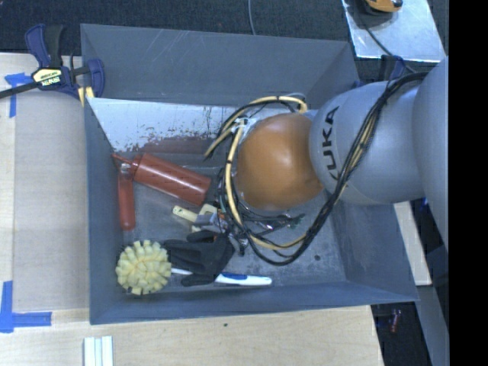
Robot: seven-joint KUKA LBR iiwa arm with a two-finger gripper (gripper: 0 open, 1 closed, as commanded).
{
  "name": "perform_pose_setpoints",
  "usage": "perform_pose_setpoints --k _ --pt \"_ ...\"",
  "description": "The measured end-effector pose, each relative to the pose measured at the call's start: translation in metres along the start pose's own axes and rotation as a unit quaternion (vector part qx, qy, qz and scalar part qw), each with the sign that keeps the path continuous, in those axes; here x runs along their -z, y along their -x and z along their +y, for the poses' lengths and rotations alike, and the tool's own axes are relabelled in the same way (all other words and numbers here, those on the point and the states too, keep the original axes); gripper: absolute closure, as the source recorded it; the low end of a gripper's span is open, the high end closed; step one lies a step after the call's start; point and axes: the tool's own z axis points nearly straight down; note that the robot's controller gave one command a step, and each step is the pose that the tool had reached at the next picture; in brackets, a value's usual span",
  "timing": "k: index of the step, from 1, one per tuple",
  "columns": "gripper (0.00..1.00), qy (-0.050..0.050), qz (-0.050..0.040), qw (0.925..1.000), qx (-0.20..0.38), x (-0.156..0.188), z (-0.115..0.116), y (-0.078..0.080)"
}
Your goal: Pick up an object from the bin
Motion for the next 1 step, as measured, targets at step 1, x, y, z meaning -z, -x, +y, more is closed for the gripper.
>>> perform_pose_setpoints --k 1 --pt "1.0 0.005 0.0029 1.0 0.0 0.0189 0.0027 -0.0021"
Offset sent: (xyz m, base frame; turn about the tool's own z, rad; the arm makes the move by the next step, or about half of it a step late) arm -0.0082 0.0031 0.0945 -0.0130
